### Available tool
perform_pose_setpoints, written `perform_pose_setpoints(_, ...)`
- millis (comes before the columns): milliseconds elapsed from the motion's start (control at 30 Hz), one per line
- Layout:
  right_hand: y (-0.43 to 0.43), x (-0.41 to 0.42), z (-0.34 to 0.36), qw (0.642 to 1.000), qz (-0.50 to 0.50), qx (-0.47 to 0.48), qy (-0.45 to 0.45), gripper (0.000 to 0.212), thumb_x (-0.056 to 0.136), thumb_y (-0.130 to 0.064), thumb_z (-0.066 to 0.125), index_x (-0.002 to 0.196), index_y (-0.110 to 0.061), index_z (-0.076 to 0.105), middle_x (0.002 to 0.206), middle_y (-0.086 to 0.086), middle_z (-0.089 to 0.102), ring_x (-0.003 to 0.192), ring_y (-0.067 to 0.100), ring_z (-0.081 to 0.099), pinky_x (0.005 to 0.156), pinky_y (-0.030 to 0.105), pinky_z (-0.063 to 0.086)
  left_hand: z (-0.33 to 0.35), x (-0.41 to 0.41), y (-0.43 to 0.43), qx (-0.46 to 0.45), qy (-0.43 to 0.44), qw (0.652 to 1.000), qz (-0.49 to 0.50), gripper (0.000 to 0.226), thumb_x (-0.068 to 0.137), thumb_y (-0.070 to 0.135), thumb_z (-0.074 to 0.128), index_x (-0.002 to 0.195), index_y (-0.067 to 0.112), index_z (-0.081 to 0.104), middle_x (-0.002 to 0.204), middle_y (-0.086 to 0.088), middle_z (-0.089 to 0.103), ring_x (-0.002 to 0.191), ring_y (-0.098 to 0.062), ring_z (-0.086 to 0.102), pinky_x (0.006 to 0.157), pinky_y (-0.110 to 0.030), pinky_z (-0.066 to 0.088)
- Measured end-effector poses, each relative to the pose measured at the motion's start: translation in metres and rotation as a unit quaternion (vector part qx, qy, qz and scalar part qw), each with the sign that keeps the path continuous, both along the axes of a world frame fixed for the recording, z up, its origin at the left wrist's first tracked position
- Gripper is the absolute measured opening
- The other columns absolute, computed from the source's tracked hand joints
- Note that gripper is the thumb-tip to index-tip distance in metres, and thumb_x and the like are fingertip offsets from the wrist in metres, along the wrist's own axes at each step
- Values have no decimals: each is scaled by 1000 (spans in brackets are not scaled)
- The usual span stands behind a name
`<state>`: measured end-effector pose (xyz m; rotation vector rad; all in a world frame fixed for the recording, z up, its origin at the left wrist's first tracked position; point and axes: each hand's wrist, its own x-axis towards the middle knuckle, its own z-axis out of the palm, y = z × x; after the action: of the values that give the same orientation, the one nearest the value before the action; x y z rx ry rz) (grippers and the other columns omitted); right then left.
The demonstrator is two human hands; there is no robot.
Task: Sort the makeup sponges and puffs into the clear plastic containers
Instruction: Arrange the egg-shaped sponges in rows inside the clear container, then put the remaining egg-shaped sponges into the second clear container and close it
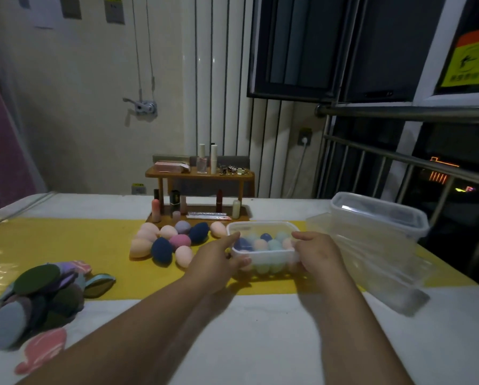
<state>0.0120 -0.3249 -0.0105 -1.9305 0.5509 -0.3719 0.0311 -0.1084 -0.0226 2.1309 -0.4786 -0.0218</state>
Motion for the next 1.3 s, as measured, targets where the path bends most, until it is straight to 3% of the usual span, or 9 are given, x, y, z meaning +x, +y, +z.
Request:
perform_pose_setpoints(133, 5, -7, 4, 999, -26, -15, -18, 35, 87, -20, 56, 117, -27, 73, 127, 3, 68, 108, 31, 65, 99, 43, 51, -4, 9, -10, -26, -4, 1000, -4, 57, 93, 31, 65, 146, 34, 43, 137, 2, 59, 112, -12, 61, 97, -37, 53)
perform_pose_setpoints(367, 4, -6, -4, 996, -50, -52, -49, 33, 99, -22, 50, 126, -19, 68, 133, 6, 64, 121, 27, 57, 104, 32, 42, -5, 19, -24, -22, -23, 999, -6, 52, 97, 31, 60, 146, 35, 42, 140, 0, 56, 117, -14, 58, 97, -34, 52)
perform_pose_setpoints(533, 6, -12, -2, 990, -87, -100, -54, 33, 97, -27, 50, 123, -21, 69, 129, 7, 63, 115, 28, 57, 102, 36, 45, 4, 18, -25, 52, -99, 993, 23, 51, 96, 37, 59, 145, 36, 45, 155, 5, 34, 138, -18, 35, 109, -36, 38)
perform_pose_setpoints(667, 4, -27, 11, 984, -98, -126, -73, 31, 96, -17, 53, 124, -17, 67, 130, 6, 59, 119, 27, 54, 103, 33, 40, 21, 13, -37, 38, -131, 991, 5, 53, 97, 30, 59, 147, 32, 41, 155, 7, 36, 141, -13, 31, 110, -31, 30)
perform_pose_setpoints(733, -2, -38, 18, 977, -109, -156, -99, 31, 94, -13, 54, 122, -17, 67, 128, 6, 59, 118, 25, 54, 101, 31, 39, 30, 8, -50, 11, -122, 992, -1, 56, 97, 28, 59, 149, 31, 38, 154, 8, 38, 140, -13, 34, 110, -30, 31)
perform_pose_setpoints(900, -26, -69, 34, 943, -178, -227, -163, 28, 87, -9, 58, 110, -18, 71, 117, 8, 63, 113, 30, 54, 101, 38, 44, 41, 0, -97, -33, -90, 995, -17, 62, 95, 27, 63, 150, 32, 34, 151, 1, 43, 132, -20, 47, 110, -43, 41)
perform_pose_setpoints(1067, -57, -90, 49, 918, -254, -260, -157, 32, 83, -13, 61, 114, -21, 67, 127, 8, 50, 117, 32, 43, 99, 40, 40, 47, -10, -142, -73, -63, 995, -39, 72, 91, 23, 69, 150, 38, 30, 153, 0, 41, 138, -22, 41, 110, -46, 42)
perform_pose_setpoints(1200, -81, -97, 50, 929, -257, -236, -126, 46, 83, -19, 63, 128, -25, 58, 139, 9, 40, 124, 33, 38, 104, 42, 38, 55, -16, -168, -85, -51, 993, -71, 80, 90, 15, 69, 151, 42, 25, 152, 1, 40, 135, -22, 42, 107, -43, 45)
perform_pose_setpoints(1300, -95, -96, 48, 951, -228, -193, -80, 59, 83, -20, 62, 140, -29, 49, 154, 9, 30, 136, 35, 32, 111, 42, 33, 56, -17, -182, -89, -41, 990, -104, 80, 92, 10, 66, 152, 42, 24, 149, 2, 44, 126, -16, 46, 93, -31, 47)
